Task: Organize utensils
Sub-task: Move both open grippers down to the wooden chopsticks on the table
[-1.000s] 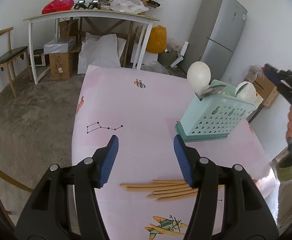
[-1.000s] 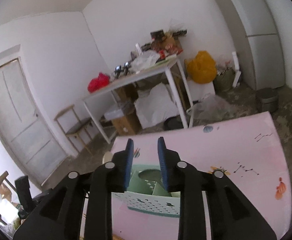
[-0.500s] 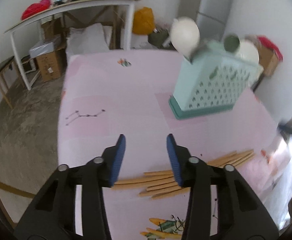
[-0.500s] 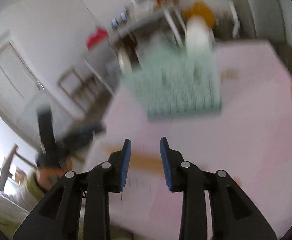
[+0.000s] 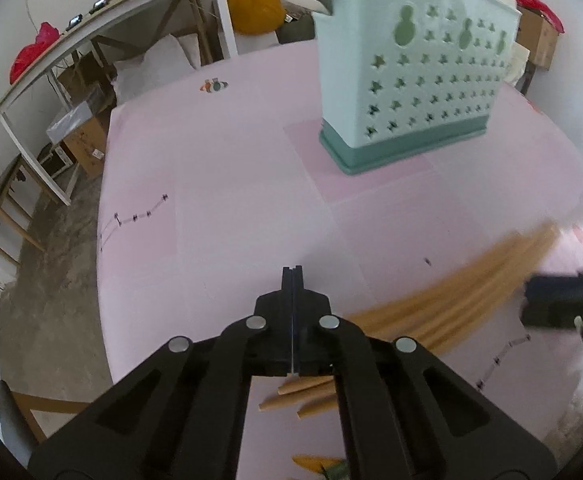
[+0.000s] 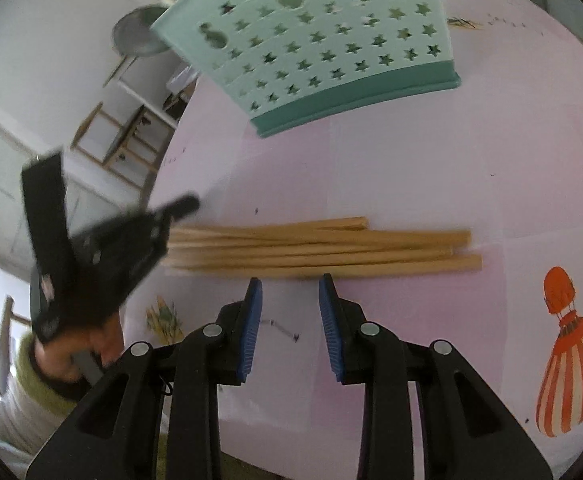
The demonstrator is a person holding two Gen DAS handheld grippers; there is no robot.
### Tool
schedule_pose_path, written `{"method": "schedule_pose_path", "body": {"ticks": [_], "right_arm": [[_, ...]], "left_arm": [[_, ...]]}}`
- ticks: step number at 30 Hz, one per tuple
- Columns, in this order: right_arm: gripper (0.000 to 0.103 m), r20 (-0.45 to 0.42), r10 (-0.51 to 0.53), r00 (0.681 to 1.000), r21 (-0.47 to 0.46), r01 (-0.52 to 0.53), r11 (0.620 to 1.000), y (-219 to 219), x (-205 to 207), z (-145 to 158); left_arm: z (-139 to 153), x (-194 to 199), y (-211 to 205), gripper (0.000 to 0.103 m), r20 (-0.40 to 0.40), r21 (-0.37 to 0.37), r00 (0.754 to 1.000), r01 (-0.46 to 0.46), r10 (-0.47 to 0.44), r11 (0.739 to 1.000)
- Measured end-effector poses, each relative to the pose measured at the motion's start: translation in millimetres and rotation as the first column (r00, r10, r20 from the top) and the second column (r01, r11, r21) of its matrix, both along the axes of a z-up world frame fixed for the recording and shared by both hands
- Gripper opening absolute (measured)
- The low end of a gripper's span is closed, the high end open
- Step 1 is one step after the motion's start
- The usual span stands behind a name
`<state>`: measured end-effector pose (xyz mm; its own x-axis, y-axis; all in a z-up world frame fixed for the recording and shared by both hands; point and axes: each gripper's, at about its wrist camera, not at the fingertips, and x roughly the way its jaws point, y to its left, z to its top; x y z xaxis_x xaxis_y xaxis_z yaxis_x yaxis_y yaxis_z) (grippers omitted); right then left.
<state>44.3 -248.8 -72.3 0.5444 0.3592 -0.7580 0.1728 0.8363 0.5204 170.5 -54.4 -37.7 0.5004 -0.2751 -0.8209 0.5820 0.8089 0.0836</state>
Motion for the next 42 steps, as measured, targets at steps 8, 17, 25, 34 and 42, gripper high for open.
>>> {"method": "schedule_pose_path", "body": {"ticks": [8,17,25,34,42], "right_arm": [[0.029,-0.003,-0.073,0.997,0.035,0.074,0.997,-17,14,0],[0.016,-0.017,-0.070,0.997,-0.024,0.070,0.997,-29,37,6],[0.012,-0.019,0.001,1.000,-0.122,-0.003,0.993,-27,55,17],[0.012,-0.018,0.047,0.999,-0.189,-0.050,0.981,-28,30,19],[0.012,-0.006,0.095,0.995,-0.371,-0.091,0.924,-16,15,20]], "left_arm": [[4,-22,13,0.000,-0.189,-0.132,0.982,-0.024,-0.001,0.991],[-8,-52,12,0.000,-0.430,-0.337,0.900,-0.086,-0.072,0.938],[-15,-79,-20,0.000,-0.486,-0.417,0.857,-0.054,-0.173,0.907],[7,-85,-11,0.020,-0.344,-0.412,0.932,-0.039,-0.116,0.911],[11,-92,-39,0.021,-0.163,-0.243,0.985,0.012,-0.053,0.970]]}}
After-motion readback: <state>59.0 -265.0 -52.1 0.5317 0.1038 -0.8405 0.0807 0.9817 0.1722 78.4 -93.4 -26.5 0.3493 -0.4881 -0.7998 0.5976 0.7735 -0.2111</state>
